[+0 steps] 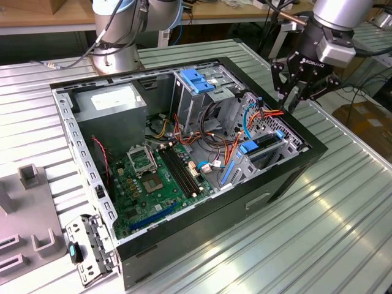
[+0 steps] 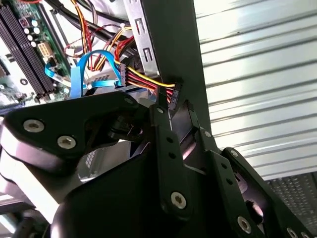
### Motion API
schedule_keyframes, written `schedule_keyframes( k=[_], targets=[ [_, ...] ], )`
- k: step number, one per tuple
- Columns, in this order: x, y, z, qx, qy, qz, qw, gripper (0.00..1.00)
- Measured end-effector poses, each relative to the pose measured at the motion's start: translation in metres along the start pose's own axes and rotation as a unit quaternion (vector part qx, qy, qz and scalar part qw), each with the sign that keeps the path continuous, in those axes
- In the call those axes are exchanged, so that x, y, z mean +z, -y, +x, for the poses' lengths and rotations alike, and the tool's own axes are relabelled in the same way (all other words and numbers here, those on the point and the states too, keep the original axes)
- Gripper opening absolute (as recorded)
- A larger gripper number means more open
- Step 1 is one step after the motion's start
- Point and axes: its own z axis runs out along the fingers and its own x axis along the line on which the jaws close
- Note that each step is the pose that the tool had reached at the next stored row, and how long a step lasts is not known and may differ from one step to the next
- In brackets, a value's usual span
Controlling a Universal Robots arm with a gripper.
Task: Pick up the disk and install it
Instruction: 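Insert the first disk wire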
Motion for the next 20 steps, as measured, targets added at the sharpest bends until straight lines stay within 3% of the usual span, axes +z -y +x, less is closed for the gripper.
schedule_keyframes(
  k=[3, 15, 16, 18, 20],
  targets=[
    [0.0022, 0.0007, 0.0002, -0.022, -0.0001, 0.001, 0.99975, 0.31],
    [0.0093, 0.0047, 0.0024, -0.04, -0.0009, 0.0009, 0.99921, 0.31],
    [0.0094, 0.005, 0.0026, -0.04, -0.0008, 0.001, 0.99919, 0.3],
    [0.0088, 0.005, 0.0027, -0.041, -0.0009, 0.001, 0.99917, 0.17],
    [0.005, 0.005, 0.0029, -0.041, -0.0008, 0.001, 0.99917, 0.17]
  ],
)
